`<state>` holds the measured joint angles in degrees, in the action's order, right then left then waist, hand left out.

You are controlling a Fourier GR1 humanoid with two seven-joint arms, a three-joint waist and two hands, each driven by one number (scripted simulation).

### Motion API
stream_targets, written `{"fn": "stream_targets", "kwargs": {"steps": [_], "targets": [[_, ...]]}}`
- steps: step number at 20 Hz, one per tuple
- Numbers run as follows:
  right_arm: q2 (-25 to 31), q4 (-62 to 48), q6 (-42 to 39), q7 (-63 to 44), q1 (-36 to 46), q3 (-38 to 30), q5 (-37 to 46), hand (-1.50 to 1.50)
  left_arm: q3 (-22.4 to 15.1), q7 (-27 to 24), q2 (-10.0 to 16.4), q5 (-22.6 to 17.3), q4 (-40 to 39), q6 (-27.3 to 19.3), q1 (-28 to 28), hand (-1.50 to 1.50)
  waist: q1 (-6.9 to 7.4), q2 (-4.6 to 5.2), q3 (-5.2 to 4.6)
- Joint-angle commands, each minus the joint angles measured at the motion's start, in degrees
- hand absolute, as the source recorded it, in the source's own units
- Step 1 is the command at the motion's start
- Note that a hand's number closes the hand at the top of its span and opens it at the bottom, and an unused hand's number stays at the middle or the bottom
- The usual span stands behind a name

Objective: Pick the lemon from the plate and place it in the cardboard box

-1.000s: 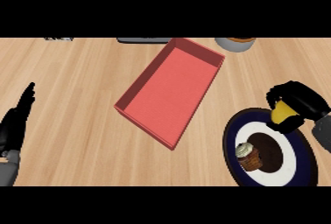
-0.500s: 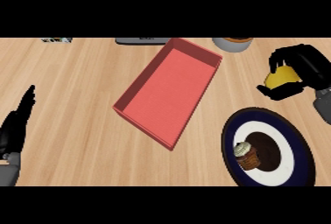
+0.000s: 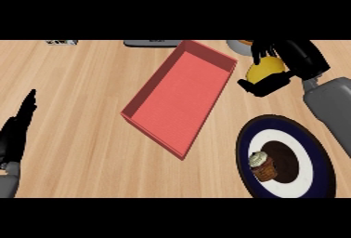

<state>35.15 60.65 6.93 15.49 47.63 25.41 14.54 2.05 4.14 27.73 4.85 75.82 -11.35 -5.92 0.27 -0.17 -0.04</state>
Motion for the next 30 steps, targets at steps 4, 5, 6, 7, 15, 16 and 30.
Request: {"fn": "stream_targets", "kwargs": {"steps": [4, 5, 6, 7, 15, 16, 30], "targets": [[-9.18, -1.59, -4.30, -11.17, 8.96, -3.67, -0.27, 1.50, 0.61, -0.47, -0.56, 1.56, -0.82, 0.27, -0.53, 0.00, 0.65, 0.23, 0.02], [-11.93, -1.32, -3.90, -13.97, 9.68, -2.95, -0.26, 1.50, 0.07, -2.89, -2.18, 1.44, -2.46, 0.09, 0.64, 0.00, 0.66, 0.24, -0.01], [-13.35, -3.43, -4.96, -14.22, 10.93, -3.61, -1.09, 1.50, 0.36, -1.94, -1.53, 1.03, 0.46, 0.50, 1.67, 0.00, 1.07, 0.23, 0.01], [-14.49, -5.79, -4.98, -13.41, 12.06, -4.56, -0.88, 1.50, -0.46, 1.48, -2.07, 1.95, 2.35, -0.18, -0.06, 0.00, 0.98, 0.28, 0.04], [-26.00, -26.72, -1.97, -10.70, 21.28, -6.66, 2.87, 1.50, 1.08, -0.81, -2.09, 1.66, -1.92, 1.89, -2.85, 0.00, 1.72, 0.79, 0.01], [-26.61, -29.48, -2.87, -14.00, 27.08, -8.18, 2.26, 1.50, 0.23, 0.49, -2.15, 2.57, -0.13, 1.23, -2.89, 0.00, 2.66, 0.98, 0.01], [-35.07, -49.88, 4.90, -12.82, 30.02, -12.97, 3.03, -1.50, -2.54, 0.85, -5.93, 5.54, 0.79, -0.28, -3.80, 0.00, 4.54, 1.99, 0.03]]}}
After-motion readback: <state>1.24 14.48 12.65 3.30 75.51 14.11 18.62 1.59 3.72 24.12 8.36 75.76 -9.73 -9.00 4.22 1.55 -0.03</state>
